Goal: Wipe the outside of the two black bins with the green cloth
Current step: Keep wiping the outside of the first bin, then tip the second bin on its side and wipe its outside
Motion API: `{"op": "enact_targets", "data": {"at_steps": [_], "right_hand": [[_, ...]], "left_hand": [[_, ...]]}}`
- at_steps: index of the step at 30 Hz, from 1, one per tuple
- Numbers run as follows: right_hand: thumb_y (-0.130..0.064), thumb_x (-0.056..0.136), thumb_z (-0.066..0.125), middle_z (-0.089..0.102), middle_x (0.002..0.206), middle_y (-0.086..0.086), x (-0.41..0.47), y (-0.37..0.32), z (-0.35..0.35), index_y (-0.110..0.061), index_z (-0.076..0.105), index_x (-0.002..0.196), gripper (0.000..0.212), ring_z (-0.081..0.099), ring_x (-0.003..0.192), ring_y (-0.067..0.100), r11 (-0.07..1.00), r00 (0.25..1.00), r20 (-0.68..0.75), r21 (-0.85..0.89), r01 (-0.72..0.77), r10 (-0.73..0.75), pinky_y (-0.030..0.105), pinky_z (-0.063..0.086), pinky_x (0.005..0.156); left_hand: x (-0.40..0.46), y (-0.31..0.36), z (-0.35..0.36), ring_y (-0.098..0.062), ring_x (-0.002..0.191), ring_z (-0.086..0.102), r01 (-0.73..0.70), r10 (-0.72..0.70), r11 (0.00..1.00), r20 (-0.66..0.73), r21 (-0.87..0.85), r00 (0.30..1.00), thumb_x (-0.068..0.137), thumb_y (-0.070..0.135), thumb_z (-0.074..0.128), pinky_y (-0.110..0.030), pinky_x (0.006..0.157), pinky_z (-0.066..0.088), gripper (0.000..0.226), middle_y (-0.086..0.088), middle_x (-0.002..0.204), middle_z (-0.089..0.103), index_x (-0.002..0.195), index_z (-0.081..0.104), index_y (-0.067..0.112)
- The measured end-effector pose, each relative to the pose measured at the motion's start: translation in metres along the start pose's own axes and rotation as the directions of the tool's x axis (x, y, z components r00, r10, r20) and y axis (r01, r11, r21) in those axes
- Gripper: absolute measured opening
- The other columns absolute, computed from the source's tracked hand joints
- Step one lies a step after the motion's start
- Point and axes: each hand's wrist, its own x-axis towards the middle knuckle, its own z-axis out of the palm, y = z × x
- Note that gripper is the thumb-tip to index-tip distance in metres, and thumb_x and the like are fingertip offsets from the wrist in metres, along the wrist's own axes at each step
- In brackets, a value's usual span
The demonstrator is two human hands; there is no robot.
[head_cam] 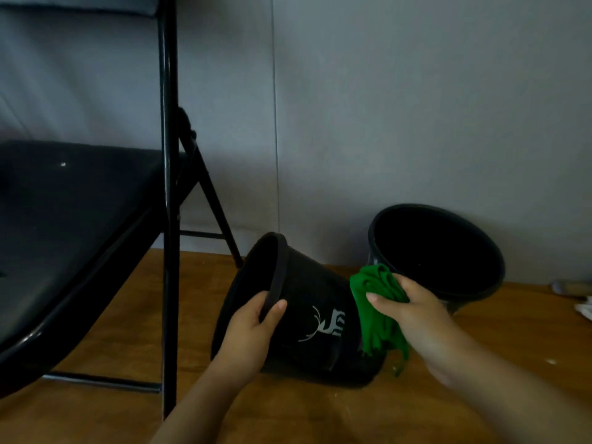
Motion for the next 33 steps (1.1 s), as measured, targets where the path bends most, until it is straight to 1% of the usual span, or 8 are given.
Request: {"op": "enact_targets", "data": {"at_steps": [3, 6, 8, 12, 17, 22, 28, 33], "right_hand": [[-0.016, 0.089, 0.067, 0.071, 0.1, -0.004, -0.012, -0.023, -0.034, -0.027, 0.065, 0.108, 0.022, 0.067, 0.093, 0.018, 1.0, 1.0, 0.006, -0.016, -0.01, 0.01, 0.033, 0.051, 0.076], [-0.013, 0.088, 0.068, 0.07, 0.099, -0.001, -0.021, -0.035, -0.06, -0.026, 0.065, 0.102, 0.02, 0.065, 0.092, 0.021, 0.999, 0.999, 0.003, 0.002, -0.037, 0.037, 0.034, 0.048, 0.072], [-0.008, 0.086, 0.068, 0.071, 0.096, 0.001, -0.024, -0.036, -0.074, -0.024, 0.064, 0.099, 0.021, 0.066, 0.089, 0.022, 0.998, 0.999, 0.005, 0.015, -0.054, 0.054, 0.034, 0.048, 0.07], [-0.009, 0.082, 0.071, 0.076, 0.094, 0.002, -0.025, -0.03, -0.089, -0.024, 0.068, 0.103, 0.026, 0.07, 0.092, 0.027, 0.991, 0.992, 0.026, 0.05, -0.127, 0.126, 0.043, 0.052, 0.084], [-0.012, 0.084, 0.068, 0.076, 0.097, 0.004, -0.019, -0.034, -0.095, -0.022, 0.068, 0.106, 0.023, 0.071, 0.092, 0.027, 0.973, 0.991, 0.051, 0.191, -0.128, 0.12, 0.044, 0.054, 0.083], [-0.017, 0.088, 0.065, 0.074, 0.104, 0.007, -0.011, -0.03, -0.088, -0.016, 0.065, 0.118, 0.03, 0.071, 0.096, 0.027, 0.947, 0.991, 0.07, 0.295, -0.128, 0.112, 0.045, 0.054, 0.086], [-0.018, 0.092, 0.06, 0.074, 0.105, 0.009, -0.005, -0.028, -0.084, -0.015, 0.064, 0.119, 0.028, 0.072, 0.092, 0.024, 0.918, 0.989, 0.099, 0.372, -0.14, 0.111, 0.036, 0.059, 0.068], [-0.018, 0.093, 0.059, 0.073, 0.106, 0.009, -0.004, -0.026, -0.081, -0.015, 0.064, 0.121, 0.029, 0.072, 0.092, 0.023, 0.921, 0.989, 0.101, 0.363, -0.14, 0.111, 0.03, 0.058, 0.06]], "left_hand": [[0.0, 0.011, 0.003, 0.003, 0.086, 0.068, -0.053, 0.052, 0.981, 0.01, 0.187, 0.999, 0.099, 0.034, 0.054, -0.028, 0.081, 0.059, 0.013, 0.016, 0.091, 0.072, 0.098, 0.067, 0.033], [0.0, 0.019, 0.005, 0.002, 0.086, 0.066, -0.123, 0.101, 0.912, 0.076, 0.391, 0.992, 0.098, 0.039, 0.055, -0.029, 0.079, 0.058, 0.012, 0.015, 0.09, 0.07, 0.097, 0.065, 0.035], [0.0, 0.024, 0.007, 0.001, 0.084, 0.064, -0.193, 0.149, 0.812, 0.124, 0.55, 0.981, 0.098, 0.042, 0.053, -0.028, 0.077, 0.057, 0.014, 0.014, 0.089, 0.068, 0.099, 0.064, 0.034], [-0.002, 0.027, 0.016, -0.001, 0.085, 0.06, -0.327, 0.191, 0.576, 0.266, 0.749, 0.945, 0.1, 0.045, 0.046, -0.017, 0.071, 0.048, 0.02, 0.012, 0.093, 0.062, 0.1, 0.059, 0.031], [0.009, 0.012, 0.025, -0.01, 0.089, 0.061, -0.382, 0.14, 0.382, 0.356, 0.841, 0.924, 0.102, 0.041, 0.044, -0.029, 0.08, 0.053, 0.022, 0.008, 0.097, 0.063, 0.101, 0.059, 0.025], [0.031, -0.005, 0.031, -0.011, 0.091, 0.061, -0.413, 0.202, 0.25, 0.37, 0.876, 0.907, 0.103, 0.041, 0.041, -0.025, 0.081, 0.039, 0.021, 0.008, 0.095, 0.064, 0.101, 0.058, 0.029], [0.054, -0.007, 0.028, -0.012, 0.117, 0.053, -0.357, 0.238, 0.195, 0.309, 0.913, 0.921, 0.102, 0.043, 0.043, -0.033, 0.104, 0.033, 0.032, 0.01, 0.122, 0.06, 0.131, 0.054, 0.035], [0.071, -0.003, 0.031, -0.017, 0.122, 0.049, -0.303, 0.198, 0.15, 0.272, 0.941, 0.942, 0.101, 0.043, 0.044, -0.036, 0.105, 0.032, 0.036, 0.007, 0.128, 0.056, 0.136, 0.051, 0.036]]}}
